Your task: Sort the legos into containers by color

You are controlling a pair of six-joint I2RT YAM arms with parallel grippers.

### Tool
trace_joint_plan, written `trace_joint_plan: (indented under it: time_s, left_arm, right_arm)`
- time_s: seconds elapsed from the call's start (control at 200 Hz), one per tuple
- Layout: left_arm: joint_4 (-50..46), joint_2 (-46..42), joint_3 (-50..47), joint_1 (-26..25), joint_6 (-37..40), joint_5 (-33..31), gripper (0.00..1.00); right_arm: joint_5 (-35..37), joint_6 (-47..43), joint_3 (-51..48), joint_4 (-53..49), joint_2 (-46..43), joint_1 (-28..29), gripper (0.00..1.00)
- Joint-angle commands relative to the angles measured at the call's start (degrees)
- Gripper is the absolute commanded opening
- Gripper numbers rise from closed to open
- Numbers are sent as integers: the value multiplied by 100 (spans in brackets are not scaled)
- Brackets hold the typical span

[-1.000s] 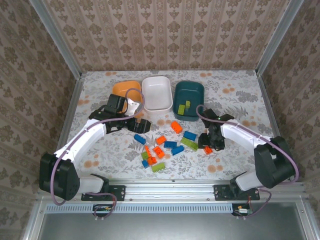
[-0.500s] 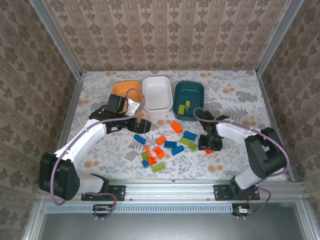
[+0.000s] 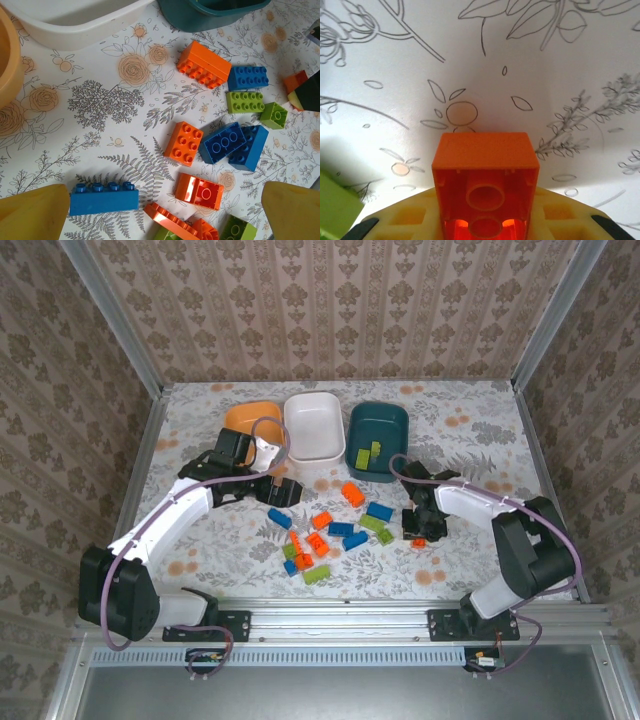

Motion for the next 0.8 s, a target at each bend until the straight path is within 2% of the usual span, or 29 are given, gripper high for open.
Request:
trace_joint_plan:
  time_s: [0.0, 0.135, 0.26, 0.485, 0.58, 0.795]
  left_arm:
    - [-82, -53, 77, -25, 139, -13, 100]
    - [-52, -162, 73, -25, 139, -146, 100]
    - [-25, -347, 53, -1, 141, -419, 100]
    - [229, -922, -144, 171, 78, -1061, 100]
    - [367, -1138, -245, 310, -5, -1256, 100]
    - [548, -1355, -368, 577, -117, -1277, 100]
  right_arm:
    - [16, -125, 492, -434, -433, 15, 32]
    - [-219, -322, 1542, -747, -453, 15, 31]
    - [-773, -369, 2740, -653, 54, 23, 30]
    - [-1851, 1, 4857, 109, 1769, 139, 30]
    - [-1864, 61, 5666, 281, 2619, 189, 30]
    - [-1808, 159, 6885, 833, 4057, 338, 29]
